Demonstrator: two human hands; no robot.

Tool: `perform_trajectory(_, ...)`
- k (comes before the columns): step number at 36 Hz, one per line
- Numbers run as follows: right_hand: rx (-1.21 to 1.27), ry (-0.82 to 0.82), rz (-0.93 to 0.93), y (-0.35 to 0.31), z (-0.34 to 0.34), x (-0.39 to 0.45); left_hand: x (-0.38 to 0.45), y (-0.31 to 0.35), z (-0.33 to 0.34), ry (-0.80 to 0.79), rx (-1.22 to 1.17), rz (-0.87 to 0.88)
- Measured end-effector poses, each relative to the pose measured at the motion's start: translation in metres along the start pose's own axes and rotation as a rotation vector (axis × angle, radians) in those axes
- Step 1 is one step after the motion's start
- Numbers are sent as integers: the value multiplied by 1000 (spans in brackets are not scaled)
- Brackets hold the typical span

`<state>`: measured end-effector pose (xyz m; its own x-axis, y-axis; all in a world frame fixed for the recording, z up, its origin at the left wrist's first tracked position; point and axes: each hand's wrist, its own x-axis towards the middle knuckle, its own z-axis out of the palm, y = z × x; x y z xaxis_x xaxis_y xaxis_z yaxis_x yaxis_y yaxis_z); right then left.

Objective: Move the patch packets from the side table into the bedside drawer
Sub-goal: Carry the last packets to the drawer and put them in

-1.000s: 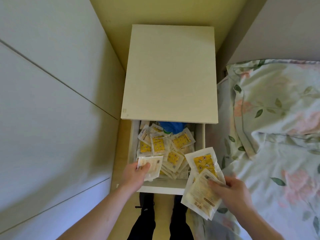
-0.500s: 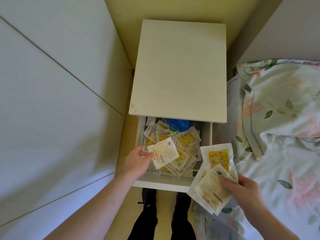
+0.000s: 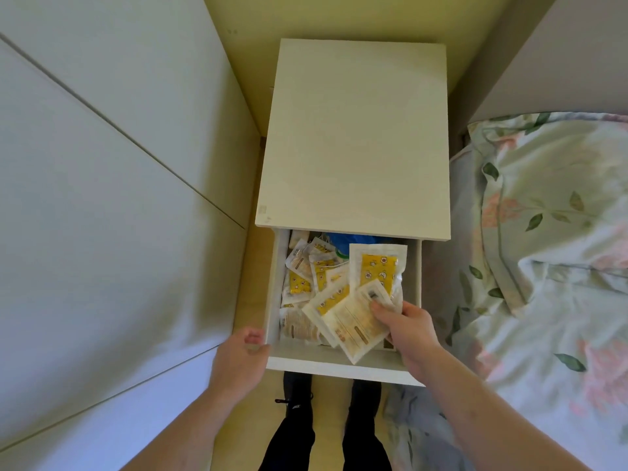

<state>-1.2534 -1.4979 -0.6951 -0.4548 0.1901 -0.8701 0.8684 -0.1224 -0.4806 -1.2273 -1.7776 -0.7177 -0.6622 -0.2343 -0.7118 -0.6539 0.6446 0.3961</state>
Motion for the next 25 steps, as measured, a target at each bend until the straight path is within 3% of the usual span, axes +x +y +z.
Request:
perform_trajectory(6,-36,131,116,21,-11,13,2,-1,0,-32,7,1)
perform_trajectory(13,-105,180,115,33,-37,10,6,0,5,-68,16,18)
perform_trajectory(18,-140,155,92,21,-31,18,4,1,8,-81,5,17)
perform_trajectory(25,-68,1,38,3,7,26,5,4,8,-115,21,76)
